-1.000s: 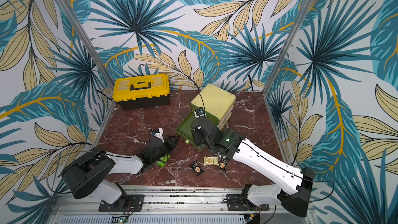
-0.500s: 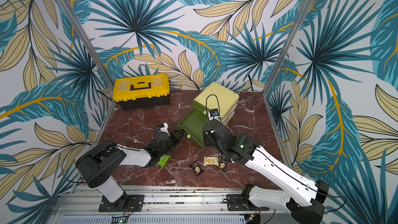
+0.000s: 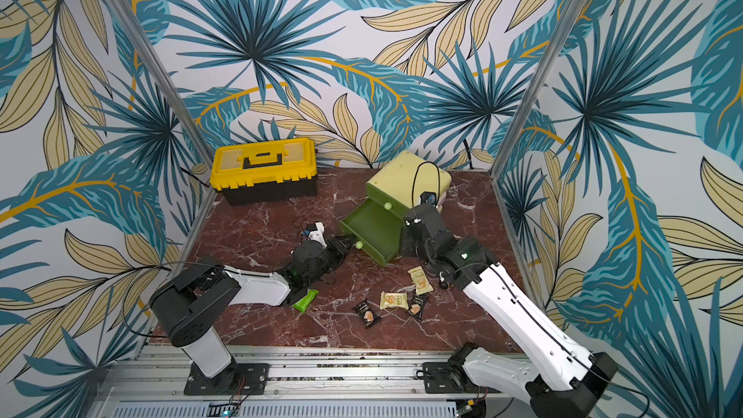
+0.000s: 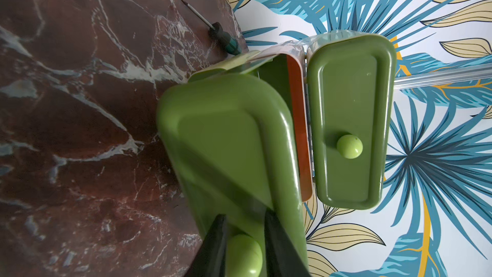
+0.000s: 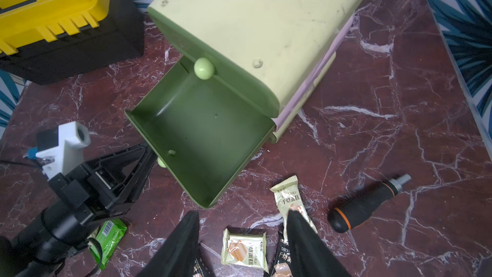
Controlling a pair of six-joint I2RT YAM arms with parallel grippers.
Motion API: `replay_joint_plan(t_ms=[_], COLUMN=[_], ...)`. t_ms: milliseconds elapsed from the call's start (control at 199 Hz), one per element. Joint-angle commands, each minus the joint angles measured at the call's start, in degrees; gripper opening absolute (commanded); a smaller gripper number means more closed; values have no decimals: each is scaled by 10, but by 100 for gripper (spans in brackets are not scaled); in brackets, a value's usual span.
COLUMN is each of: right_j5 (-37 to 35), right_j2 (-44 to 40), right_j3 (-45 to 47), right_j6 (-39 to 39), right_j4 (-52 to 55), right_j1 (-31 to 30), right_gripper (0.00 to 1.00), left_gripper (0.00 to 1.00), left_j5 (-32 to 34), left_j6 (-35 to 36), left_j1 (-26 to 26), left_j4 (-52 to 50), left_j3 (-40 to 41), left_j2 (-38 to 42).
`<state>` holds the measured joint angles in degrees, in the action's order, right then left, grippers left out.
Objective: Take the cookies out of the drawer
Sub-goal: Place the cookie at the center of the board, then close the drawer of the storage box.
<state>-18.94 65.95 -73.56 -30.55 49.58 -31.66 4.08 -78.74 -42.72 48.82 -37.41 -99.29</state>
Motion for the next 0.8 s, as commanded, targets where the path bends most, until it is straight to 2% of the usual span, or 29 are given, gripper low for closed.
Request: replay_joint_plan(t_ms=[0, 176, 316, 431, 592, 697, 798], right_j5=[92, 218, 267, 287, 352, 376, 429], right_j2=[40, 122, 207, 290, 405, 457, 501], right_j3=[-68, -160, -234, -310, -423, -480, -519], right_j6=[23, 18, 22, 31, 38, 45, 50], right_j4=[14, 14, 0, -10, -10, -6, 0], right_j1=[74, 216, 285, 326, 376, 400, 414], right_gripper=[58, 63, 69, 72, 72, 72, 72], left_gripper=[28, 28, 28, 28, 28, 28, 28], left_j5=[-4, -19, -19, -17, -20, -22, -19], left_j6=[-6, -5, -6, -7, -7, -5, -5], left_j1=[-2, -2, -2, -2, -2, -2, -2], left_j4=[26, 24, 20, 20, 13, 9, 11], left_j3=[-13, -14, -17, -23, -33, -40, -42], left_j2=[-14, -13, -14, -20, -23, -26, -28])
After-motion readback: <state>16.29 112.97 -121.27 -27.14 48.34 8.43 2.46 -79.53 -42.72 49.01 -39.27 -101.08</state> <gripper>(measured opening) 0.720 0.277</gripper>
